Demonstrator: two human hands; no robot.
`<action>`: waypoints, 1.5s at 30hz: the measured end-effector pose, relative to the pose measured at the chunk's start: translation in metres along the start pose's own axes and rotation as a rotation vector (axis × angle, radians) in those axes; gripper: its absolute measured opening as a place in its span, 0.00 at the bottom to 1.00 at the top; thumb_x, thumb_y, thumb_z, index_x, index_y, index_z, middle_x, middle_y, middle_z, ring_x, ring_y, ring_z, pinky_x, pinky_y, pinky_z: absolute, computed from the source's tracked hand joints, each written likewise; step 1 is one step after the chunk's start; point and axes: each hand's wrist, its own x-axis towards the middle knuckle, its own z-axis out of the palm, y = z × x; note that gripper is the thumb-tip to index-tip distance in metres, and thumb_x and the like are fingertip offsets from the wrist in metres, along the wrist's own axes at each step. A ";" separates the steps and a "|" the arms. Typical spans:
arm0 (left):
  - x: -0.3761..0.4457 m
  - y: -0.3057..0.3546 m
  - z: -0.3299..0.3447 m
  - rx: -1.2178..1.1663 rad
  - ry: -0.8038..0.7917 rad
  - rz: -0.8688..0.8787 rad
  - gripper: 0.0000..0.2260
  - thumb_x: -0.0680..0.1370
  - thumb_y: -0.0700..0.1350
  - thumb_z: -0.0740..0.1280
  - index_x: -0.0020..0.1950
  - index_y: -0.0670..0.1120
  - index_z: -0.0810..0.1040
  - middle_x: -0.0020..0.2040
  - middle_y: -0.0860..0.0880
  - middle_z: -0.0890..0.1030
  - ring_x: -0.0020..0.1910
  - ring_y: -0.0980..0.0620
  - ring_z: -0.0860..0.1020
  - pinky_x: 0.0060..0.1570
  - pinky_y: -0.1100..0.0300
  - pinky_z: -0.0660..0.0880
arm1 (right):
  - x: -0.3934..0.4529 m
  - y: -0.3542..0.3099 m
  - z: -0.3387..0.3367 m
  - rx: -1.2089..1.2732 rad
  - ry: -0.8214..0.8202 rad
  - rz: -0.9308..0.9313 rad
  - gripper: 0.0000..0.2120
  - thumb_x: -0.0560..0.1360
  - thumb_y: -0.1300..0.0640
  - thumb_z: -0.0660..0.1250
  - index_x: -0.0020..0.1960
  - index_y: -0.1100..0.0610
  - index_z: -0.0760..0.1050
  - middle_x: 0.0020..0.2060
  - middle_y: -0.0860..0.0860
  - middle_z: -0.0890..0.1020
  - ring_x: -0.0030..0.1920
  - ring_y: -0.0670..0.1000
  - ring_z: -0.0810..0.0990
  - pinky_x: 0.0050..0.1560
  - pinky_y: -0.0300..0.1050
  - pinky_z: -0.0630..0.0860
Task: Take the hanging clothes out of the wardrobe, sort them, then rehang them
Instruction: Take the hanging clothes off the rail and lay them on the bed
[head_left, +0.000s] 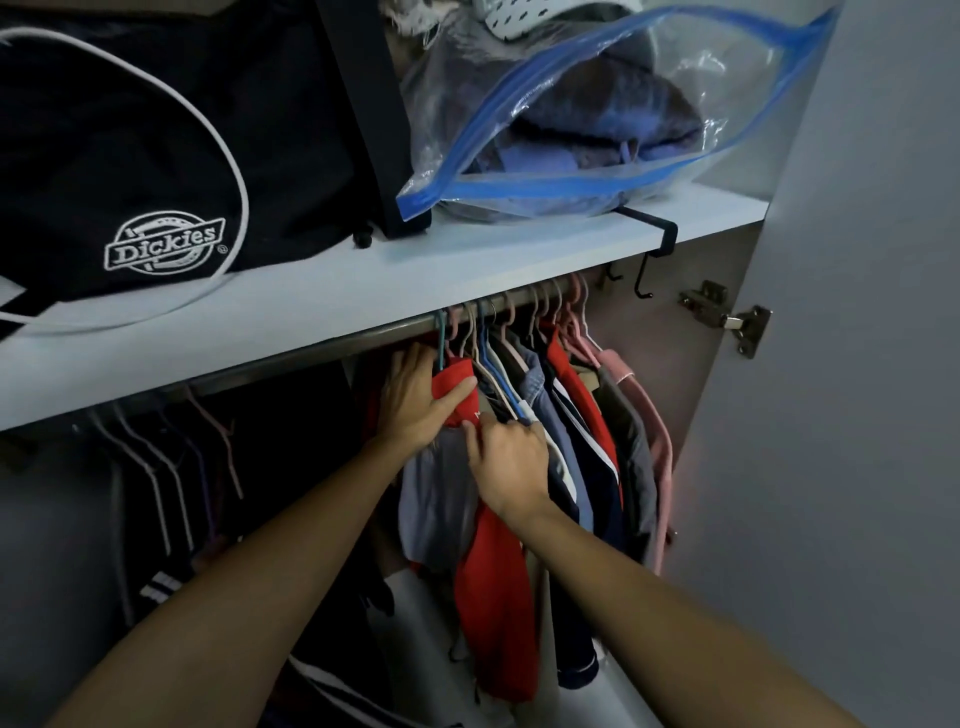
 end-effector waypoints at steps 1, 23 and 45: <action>-0.001 -0.002 -0.001 -0.011 0.010 0.011 0.34 0.73 0.70 0.63 0.62 0.43 0.77 0.61 0.42 0.79 0.62 0.39 0.74 0.61 0.45 0.72 | 0.000 0.001 0.000 0.015 -0.002 -0.004 0.18 0.84 0.47 0.61 0.44 0.57 0.80 0.29 0.55 0.81 0.32 0.58 0.81 0.52 0.55 0.76; -0.034 0.039 -0.032 -0.065 0.032 -0.022 0.26 0.76 0.69 0.63 0.59 0.48 0.76 0.58 0.46 0.78 0.61 0.47 0.73 0.61 0.48 0.72 | -0.011 0.030 -0.055 0.357 0.132 -0.165 0.13 0.83 0.57 0.67 0.40 0.58 0.75 0.27 0.52 0.76 0.27 0.55 0.76 0.38 0.49 0.71; -0.117 0.153 -0.073 -0.135 -0.042 0.065 0.30 0.85 0.66 0.53 0.77 0.46 0.71 0.69 0.47 0.75 0.69 0.49 0.72 0.71 0.54 0.68 | -0.113 0.140 -0.217 0.449 0.073 -0.216 0.17 0.83 0.59 0.68 0.36 0.55 0.71 0.30 0.45 0.69 0.33 0.43 0.65 0.42 0.38 0.59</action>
